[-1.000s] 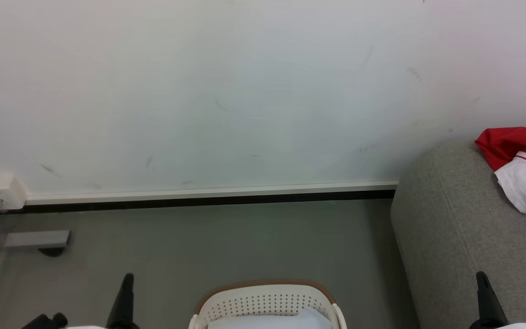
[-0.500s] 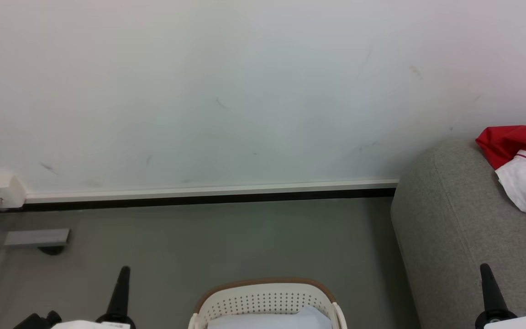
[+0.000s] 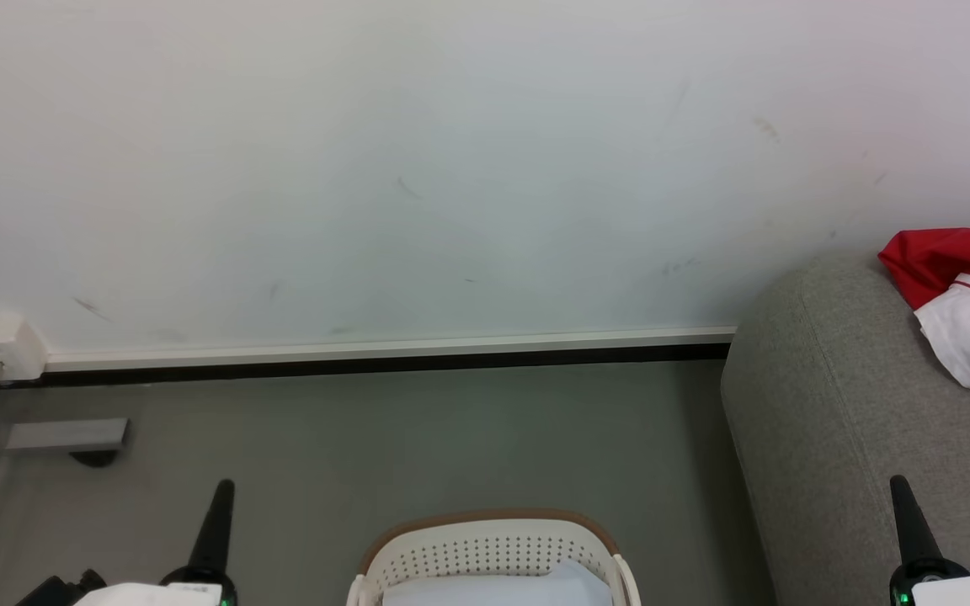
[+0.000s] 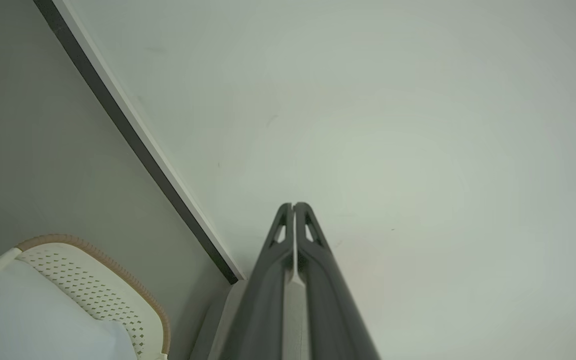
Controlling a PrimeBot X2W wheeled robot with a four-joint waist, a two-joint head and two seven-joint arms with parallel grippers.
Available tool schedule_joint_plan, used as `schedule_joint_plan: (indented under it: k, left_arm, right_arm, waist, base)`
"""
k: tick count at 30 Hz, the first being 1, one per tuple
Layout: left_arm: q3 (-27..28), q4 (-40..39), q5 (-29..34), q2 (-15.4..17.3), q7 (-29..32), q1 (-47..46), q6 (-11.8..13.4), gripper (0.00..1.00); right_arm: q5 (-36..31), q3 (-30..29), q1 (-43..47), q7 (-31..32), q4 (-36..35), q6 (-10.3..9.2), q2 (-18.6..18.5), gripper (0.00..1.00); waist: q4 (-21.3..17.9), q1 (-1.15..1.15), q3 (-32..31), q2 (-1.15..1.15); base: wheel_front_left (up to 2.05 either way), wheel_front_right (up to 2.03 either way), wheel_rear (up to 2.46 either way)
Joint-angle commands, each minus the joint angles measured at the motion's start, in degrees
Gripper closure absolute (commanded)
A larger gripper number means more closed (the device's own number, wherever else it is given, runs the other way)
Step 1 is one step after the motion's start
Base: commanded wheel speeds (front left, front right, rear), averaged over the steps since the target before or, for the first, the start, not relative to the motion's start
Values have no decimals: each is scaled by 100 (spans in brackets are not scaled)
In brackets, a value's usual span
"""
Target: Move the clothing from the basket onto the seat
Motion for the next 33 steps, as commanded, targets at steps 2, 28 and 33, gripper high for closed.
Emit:
schedule_joint_plan:
  k: [2, 28, 33]
  left_arm:
    - [33, -50, -185, 42, 35, -121, -31, 100]
    - [170, -88, -1374, 48, 343, -231, -45, 100]
    - [190, -96, -1606, 48, 400, -254, -49, 100]
  right_arm:
    - [161, -38, -116, 35, -63, -9, -41, 100]
    - [1363, -151, -218, 343, -173, -12, -45, 100]
    - [1567, -172, -223, 396, -192, -13, -46, 100]
  waist:
    - [0, 0, 3, 0]
    - [-1, 0, 64, 0]
    - [-1, 0, 75, 0]
  base:
    - [0, 0, 0]
    - [0, 0, 0]
    - [0, 0, 0]
